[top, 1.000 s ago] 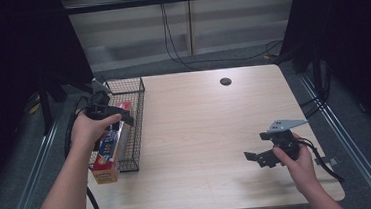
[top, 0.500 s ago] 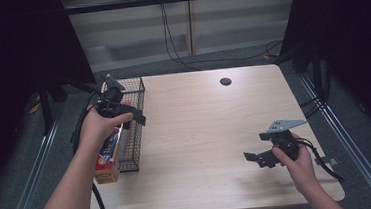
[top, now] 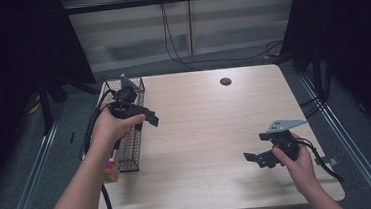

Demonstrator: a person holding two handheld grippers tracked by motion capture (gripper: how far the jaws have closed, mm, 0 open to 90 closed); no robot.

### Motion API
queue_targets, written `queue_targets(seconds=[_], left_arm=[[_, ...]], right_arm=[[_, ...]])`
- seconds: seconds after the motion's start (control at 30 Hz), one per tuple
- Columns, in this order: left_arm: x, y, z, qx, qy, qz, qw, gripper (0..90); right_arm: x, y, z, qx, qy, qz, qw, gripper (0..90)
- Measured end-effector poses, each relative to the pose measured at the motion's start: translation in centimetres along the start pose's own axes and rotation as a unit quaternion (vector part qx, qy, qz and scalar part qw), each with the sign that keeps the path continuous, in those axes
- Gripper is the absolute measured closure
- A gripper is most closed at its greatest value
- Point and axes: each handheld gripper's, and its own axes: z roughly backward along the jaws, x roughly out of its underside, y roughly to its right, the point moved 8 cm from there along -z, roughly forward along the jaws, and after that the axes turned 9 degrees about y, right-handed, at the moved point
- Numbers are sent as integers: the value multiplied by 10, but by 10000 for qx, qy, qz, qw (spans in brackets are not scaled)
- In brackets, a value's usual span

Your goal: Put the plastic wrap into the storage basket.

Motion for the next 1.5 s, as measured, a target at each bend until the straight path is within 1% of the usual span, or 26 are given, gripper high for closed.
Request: queue_targets(seconds=[0.03,0.1,0.17,0.27,0.33,0.4,0.43,0.47,0.5,0.6,0.67,0.7,0.77,0.83,0.9,1.0,1.07,1.13,1.17,1.2,1.27,1.3,1.33,1.4,1.47,1.5], left_arm=[[0,3,-1,31,17,37,10000,106],[1,5,-2,36,12,-50,10000,105],[1,8,-4,48,29,-49,10000,105],[3,13,-6,110,-3,-156,9998,106],[3,18,-8,158,68,-173,9997,105],[5,22,-10,212,63,-274,9994,105],[5,25,-12,245,68,-297,9992,104],[6,28,-13,241,81,-276,9993,104],[7,29,-14,259,72,-353,9990,104],[10,36,-19,330,85,-445,9984,104],[13,41,-23,331,68,-519,9981,104],[14,43,-25,392,72,-529,9978,103],[16,47,-28,445,49,-563,9974,104],[17,49,-31,440,58,-612,9971,103],[20,54,-33,496,44,-607,9969,103],[23,61,-38,580,107,-635,9962,103],[26,64,-42,613,70,-727,9954,103],[30,69,-47,686,65,-702,9951,101],[32,70,-48,711,20,-767,9945,100],[33,72,-51,678,29,-790,9946,99],[38,76,-55,750,23,-833,9937,100],[40,79,-58,802,30,-818,9934,101],[42,81,-60,827,48,-851,9929,100],[45,84,-63,793,84,-899,9928,98],[49,88,-68,898,120,-924,9916,96],[51,89,-71,877,130,-985,9912,95]], right_arm=[[0,0,0,-3,0,3,10000,22],[0,0,0,-6,-2,3,10000,22],[0,0,0,-19,-11,7,10000,22],[0,-1,0,-21,-6,12,10000,22],[0,-1,0,-18,-8,10,10000,22],[0,-1,0,-20,-7,8,10000,22],[0,-1,0,-24,-11,17,10000,22],[0,-1,0,-27,-11,19,10000,22],[0,-1,0,-27,-10,20,10000,22],[0,-1,0,-29,-8,19,10000,22],[0,-1,0,-32,-6,17,10000,22],[0,-1,0,-34,-9,19,10000,22],[0,-1,-1,-29,-4,35,10000,22],[0,-2,0,-36,-3,21,10000,22],[0,-2,0,-43,-4,30,10000,22],[0,-1,0,-46,-11,43,10000,22],[0,-1,0,-47,-12,40,10000,22],[0,-2,0,-54,-14,41,10000,22],[0,-2,0,-52,0,37,10000,22],[-1,-2,0,-51,1,41,10000,22],[-1,-2,0,-53,0,44,10000,22],[-1,-2,0,-48,0,44,10000,22],[-1,-2,0,-51,0,43,10000,22],[0,-2,0,-58,-10,68,10000,22],[0,-2,0,-69,-10,81,9999,22],[0,-2,0,-57,-5,81,10000,22]])
